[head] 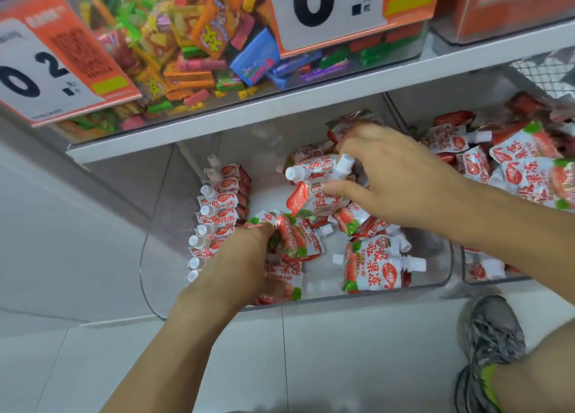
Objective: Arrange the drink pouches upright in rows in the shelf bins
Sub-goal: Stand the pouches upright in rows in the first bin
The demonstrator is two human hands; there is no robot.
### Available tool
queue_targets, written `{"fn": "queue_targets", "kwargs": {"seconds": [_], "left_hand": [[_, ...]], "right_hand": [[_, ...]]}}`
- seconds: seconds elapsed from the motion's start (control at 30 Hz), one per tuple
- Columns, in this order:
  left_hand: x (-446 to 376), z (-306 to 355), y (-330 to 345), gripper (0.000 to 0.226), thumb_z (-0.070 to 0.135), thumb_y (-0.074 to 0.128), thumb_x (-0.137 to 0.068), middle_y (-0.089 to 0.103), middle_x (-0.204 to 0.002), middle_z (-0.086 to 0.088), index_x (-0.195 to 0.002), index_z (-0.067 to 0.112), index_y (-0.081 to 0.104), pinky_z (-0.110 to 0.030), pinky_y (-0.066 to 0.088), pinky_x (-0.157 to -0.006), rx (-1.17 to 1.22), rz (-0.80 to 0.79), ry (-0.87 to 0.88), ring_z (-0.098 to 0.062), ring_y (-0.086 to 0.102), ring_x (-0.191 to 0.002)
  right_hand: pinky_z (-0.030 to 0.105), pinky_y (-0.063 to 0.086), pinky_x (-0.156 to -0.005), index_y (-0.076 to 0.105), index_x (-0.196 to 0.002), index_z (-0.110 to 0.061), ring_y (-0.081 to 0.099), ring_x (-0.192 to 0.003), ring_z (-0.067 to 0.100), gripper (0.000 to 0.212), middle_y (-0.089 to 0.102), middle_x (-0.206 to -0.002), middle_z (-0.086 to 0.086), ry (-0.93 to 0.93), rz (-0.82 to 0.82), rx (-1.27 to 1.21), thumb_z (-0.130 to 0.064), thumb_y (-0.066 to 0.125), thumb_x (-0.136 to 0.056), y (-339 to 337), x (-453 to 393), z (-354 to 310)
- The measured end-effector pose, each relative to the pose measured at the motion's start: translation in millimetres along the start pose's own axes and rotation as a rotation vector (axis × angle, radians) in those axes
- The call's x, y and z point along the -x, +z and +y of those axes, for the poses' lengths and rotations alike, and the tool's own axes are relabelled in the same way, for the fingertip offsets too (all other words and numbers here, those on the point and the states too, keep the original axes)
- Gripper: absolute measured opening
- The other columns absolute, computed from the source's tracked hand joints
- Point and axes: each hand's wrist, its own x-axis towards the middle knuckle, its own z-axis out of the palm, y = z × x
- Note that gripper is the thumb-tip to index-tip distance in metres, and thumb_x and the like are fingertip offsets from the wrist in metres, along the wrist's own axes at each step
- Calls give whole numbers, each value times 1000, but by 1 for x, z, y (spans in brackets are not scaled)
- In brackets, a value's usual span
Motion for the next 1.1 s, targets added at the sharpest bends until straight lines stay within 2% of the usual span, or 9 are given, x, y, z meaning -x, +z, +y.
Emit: {"fn": "queue_targets", "kwargs": {"seconds": [0.27,0.4,0.5,0.6,0.73,0.83,0.97,1.03,1.1], "left_hand": [[11,1,-5,77,54,84,-59,63,-115,5,-125,25,57,-22,48,-82,-25,-13,14,-15,59,-96],[18,-4,-6,75,50,87,-57,59,-113,6,-122,28,57,-20,46,-82,-4,55,66,-12,56,-96],[28,-13,-9,75,33,91,-58,57,-108,9,-126,28,60,-9,40,-74,123,149,100,-9,56,-90],[34,-16,-10,56,34,89,-54,56,-100,17,-106,33,70,-9,46,-68,356,236,102,-4,59,-81],[39,-11,-1,34,36,80,-68,63,-107,24,-101,35,73,-13,49,-81,424,43,213,4,60,-97],[45,-12,-6,17,38,66,-82,70,-91,26,-95,34,76,-8,47,-77,563,-117,185,7,65,-88],[49,-18,-10,30,56,57,-81,70,-93,20,-97,37,74,-26,52,-83,584,-174,201,-5,66,-90],[51,-21,-9,29,59,55,-84,70,-93,19,-99,40,72,-37,52,-81,527,-166,211,-11,64,-84],[55,-27,-8,30,67,54,-84,69,-87,12,-96,45,71,-45,52,-77,499,-137,204,-18,63,-80]], "right_hand": [[36,45,-61,61,-83,-14,56,-67,18,44,57,-74,-1,65,24,-44,-58,57,-90,1,0,6],[28,41,-51,62,-83,-15,52,-55,8,39,54,-59,-6,112,56,-116,-53,62,-90,0,-2,9],[30,46,-56,64,-85,-17,55,-58,6,33,56,-62,-9,116,79,-156,-49,65,-90,-3,-2,9],[37,54,-65,66,-88,-18,63,-65,13,29,65,-69,-4,112,94,-207,-47,67,-89,-4,-3,9],[35,53,-62,64,-84,-22,62,-59,6,24,67,-69,-4,111,101,-218,-45,69,-88,-5,-2,9],[34,53,-61,62,-86,-24,62,-61,7,24,68,-72,-5,78,101,-231,-48,67,-87,-7,2,2],[34,56,-72,64,-93,-22,66,-79,4,23,69,-84,-12,9,102,-385,-44,67,-86,-4,10,-23],[24,49,-65,62,-92,-20,61,-72,3,21,65,-78,-13,-4,48,-462,-39,70,-88,13,16,-40],[29,38,-58,56,-90,-20,51,-65,9,21,56,-68,-12,-48,-86,-473,-36,69,-90,38,25,-58]]}}
